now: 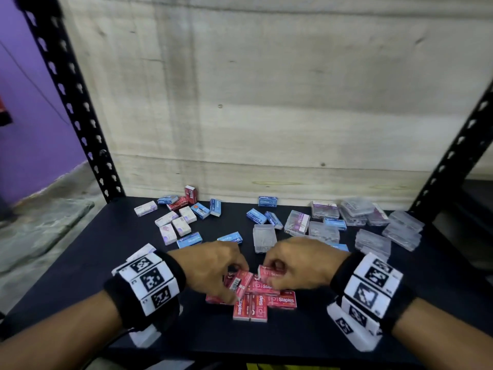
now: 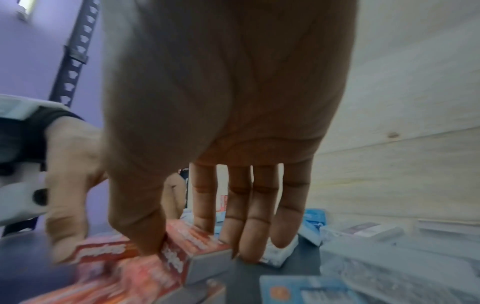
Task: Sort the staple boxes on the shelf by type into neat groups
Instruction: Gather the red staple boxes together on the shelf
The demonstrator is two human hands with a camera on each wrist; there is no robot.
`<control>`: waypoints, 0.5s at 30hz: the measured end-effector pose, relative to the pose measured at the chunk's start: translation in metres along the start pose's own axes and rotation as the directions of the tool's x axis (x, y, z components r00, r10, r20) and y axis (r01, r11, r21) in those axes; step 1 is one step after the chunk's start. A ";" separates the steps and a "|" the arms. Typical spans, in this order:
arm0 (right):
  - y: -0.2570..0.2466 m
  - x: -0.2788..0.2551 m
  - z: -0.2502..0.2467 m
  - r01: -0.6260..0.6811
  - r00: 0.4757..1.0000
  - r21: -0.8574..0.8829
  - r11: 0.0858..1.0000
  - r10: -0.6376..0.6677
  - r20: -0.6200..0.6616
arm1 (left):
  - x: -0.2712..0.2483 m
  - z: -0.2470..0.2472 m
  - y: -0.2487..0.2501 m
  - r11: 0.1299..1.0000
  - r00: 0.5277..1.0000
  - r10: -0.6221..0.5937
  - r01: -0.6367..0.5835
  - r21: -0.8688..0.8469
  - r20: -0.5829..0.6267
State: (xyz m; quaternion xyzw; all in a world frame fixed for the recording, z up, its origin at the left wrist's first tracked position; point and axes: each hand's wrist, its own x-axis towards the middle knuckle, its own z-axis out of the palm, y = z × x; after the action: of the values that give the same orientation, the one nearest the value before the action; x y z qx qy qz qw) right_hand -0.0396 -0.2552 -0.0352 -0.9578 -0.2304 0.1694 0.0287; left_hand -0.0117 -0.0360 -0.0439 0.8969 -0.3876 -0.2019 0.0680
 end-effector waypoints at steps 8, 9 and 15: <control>-0.010 -0.008 0.016 -0.051 0.999 0.019 0.999 0.051 -0.014 | -0.002 0.012 0.012 0.994 0.992 -0.110 0.110 -0.014 -0.066; -0.011 -0.007 0.018 -0.076 0.997 0.028 0.997 0.077 -0.025 | -0.001 0.014 0.013 0.993 0.990 -0.121 0.120 -0.017 -0.073; -0.024 -0.007 0.031 -0.210 0.974 0.078 0.975 0.216 -0.070 | -0.002 0.018 0.007 0.989 0.989 -0.098 0.084 -0.121 -0.109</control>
State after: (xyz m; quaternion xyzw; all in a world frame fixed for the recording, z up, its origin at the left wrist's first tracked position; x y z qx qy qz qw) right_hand -0.0667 -0.2380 -0.0591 -0.9813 -0.1190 0.1419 0.0529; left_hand -0.0254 -0.0386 -0.0575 0.9183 -0.3292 -0.1751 0.1331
